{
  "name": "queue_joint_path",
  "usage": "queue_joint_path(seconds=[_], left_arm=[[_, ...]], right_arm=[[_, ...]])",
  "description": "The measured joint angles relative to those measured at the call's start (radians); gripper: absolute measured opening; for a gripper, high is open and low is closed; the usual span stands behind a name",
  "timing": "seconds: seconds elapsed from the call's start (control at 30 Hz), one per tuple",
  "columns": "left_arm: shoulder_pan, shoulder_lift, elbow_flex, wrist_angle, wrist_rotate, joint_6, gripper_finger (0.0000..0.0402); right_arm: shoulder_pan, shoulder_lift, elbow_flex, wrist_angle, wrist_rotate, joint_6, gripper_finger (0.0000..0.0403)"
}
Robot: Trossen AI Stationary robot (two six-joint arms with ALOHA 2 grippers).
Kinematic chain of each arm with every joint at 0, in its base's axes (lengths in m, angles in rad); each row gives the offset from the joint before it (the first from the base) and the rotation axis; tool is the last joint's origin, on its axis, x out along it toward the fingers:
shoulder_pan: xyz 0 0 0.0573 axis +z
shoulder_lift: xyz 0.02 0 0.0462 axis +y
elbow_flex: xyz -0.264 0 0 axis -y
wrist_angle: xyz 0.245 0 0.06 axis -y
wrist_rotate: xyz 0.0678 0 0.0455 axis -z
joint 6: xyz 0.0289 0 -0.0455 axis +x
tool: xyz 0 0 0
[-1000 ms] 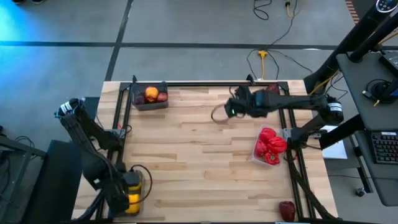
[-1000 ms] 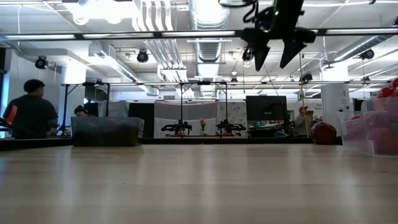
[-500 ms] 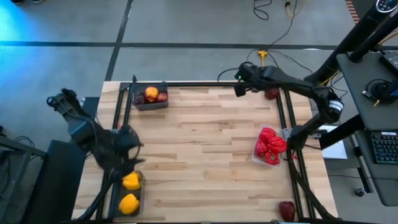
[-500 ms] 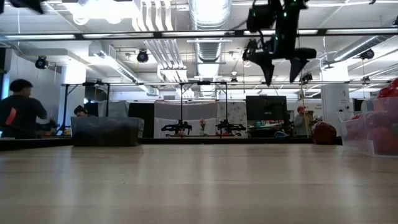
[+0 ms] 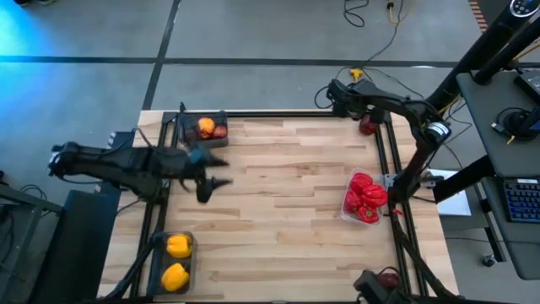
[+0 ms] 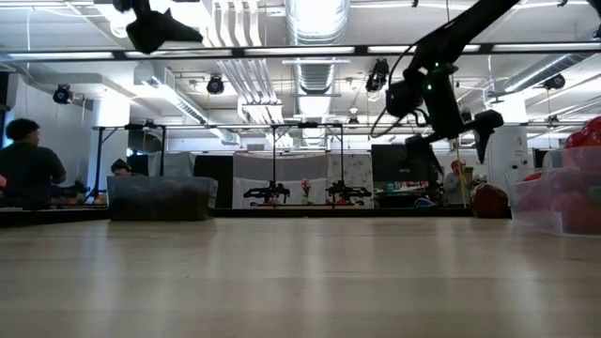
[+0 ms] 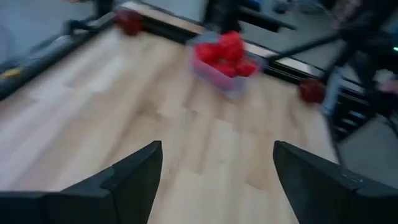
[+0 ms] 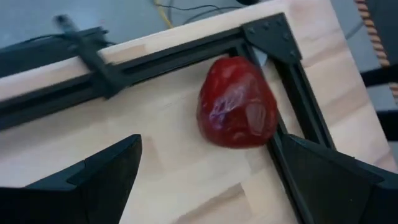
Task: Sort produce into baskets
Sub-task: Put the apple into the top black bin
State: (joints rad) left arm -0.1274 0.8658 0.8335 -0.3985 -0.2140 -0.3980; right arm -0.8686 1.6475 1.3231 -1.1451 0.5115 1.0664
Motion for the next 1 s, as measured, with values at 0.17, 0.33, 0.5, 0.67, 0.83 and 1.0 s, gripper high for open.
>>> queue_joint_path(seconds=[0.17,0.33,0.5,0.67,0.83,1.0], left_arm=[[0.152,-0.083,-0.066,0.046,0.011,0.056,0.0286],[0.205,-0.105,-0.142,0.156,0.015,0.095,0.0286],[0.241,-0.121,-0.175,0.197,0.017,0.067,0.0286],[0.248,-0.143,-0.191,0.196,0.015,0.075,0.0286],[0.256,-0.16,-0.208,0.187,0.016,0.072,0.0286],[0.281,-0.181,-0.208,0.165,0.015,0.065,0.0286]], right_arm=[[-0.053,0.024,-0.022,-0.005,0.031,0.053,0.038],[-0.109,0.032,-0.064,0.044,0.03,0.132,0.038],[-0.113,0.046,-0.078,0.107,0.056,0.17,0.038],[-0.118,0.075,-0.113,0.106,0.034,0.286,0.038],[-0.113,0.076,-0.212,0.178,0.015,0.408,0.038],[-0.119,0.075,-0.295,0.313,-0.047,0.392,0.038]])
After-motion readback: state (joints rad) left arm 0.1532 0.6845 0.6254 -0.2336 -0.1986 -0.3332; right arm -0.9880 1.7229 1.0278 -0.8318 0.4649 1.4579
